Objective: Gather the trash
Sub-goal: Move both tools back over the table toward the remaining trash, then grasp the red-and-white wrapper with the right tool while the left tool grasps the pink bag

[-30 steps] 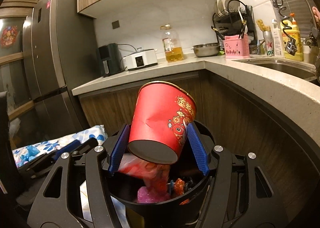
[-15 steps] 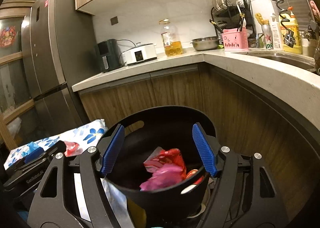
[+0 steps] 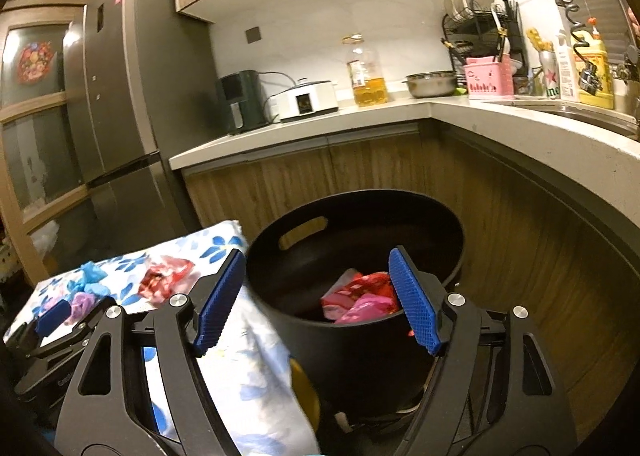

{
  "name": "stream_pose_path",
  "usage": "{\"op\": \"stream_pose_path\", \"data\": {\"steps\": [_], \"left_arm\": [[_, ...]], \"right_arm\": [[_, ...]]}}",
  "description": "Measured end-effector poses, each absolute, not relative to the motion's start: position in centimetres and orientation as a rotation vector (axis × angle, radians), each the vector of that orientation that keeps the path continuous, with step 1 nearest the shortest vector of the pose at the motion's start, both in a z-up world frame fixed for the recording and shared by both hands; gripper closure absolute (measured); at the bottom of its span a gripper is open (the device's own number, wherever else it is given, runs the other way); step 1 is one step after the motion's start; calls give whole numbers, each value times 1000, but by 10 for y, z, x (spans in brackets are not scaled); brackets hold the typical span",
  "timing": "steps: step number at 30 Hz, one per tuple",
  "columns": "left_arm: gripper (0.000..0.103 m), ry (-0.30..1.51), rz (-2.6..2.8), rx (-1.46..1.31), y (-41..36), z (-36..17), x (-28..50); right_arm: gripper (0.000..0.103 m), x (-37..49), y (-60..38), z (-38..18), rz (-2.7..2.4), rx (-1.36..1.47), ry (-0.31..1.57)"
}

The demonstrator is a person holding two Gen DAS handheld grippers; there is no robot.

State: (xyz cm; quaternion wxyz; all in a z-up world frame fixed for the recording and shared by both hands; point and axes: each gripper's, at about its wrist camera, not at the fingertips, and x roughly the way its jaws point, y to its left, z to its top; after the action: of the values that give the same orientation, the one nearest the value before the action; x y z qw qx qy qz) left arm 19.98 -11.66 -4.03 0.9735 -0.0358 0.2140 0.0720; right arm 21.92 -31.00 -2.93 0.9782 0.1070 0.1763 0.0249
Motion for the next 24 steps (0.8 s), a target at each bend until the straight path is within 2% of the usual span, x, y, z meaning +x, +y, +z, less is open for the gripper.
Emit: {"op": "stream_pose_path", "data": {"steps": [24], "left_arm": [[13,436,412,-153,10,-54,164]], "right_arm": [[29,240,-193,-45,241,137,411]]}}
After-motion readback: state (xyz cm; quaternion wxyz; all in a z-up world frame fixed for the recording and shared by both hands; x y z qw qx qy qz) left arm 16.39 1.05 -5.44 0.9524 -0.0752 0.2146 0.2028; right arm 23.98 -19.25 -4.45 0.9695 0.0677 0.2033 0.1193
